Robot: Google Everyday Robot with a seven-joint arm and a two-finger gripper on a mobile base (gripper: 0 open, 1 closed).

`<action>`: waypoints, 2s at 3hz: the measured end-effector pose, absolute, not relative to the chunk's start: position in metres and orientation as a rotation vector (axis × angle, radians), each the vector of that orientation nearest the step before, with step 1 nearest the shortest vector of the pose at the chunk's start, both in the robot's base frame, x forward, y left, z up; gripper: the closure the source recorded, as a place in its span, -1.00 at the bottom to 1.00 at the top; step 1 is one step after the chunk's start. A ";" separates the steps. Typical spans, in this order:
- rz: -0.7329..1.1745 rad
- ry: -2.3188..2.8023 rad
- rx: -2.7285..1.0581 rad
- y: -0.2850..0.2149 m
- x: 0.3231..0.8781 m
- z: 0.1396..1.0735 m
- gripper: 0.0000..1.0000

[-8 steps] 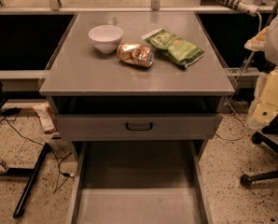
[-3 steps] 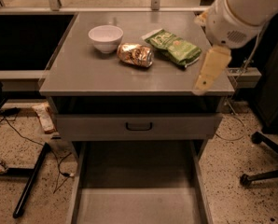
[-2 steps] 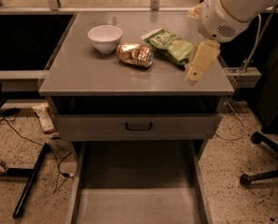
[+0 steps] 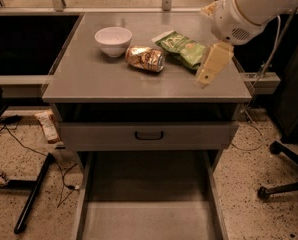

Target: Place orange can into middle drawer

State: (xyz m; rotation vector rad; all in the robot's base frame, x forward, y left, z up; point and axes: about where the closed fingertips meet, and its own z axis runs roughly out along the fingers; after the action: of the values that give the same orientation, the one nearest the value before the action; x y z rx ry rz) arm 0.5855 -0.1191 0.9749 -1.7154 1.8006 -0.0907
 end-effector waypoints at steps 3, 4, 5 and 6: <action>0.202 1.569 -1.515 -0.092 0.674 0.946 -1.00; 0.236 1.567 -1.500 -0.088 0.678 0.942 -1.00; 0.236 1.567 -1.499 -0.088 0.678 0.942 -1.00; 0.221 1.588 -1.459 -0.082 0.684 0.932 -1.00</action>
Offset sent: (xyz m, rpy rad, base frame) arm 0.1098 0.0330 -0.0228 0.3600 -0.1617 0.1126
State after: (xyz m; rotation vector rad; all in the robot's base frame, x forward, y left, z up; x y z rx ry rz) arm 0.6841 -0.0821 0.9316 -1.4587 1.5879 0.2210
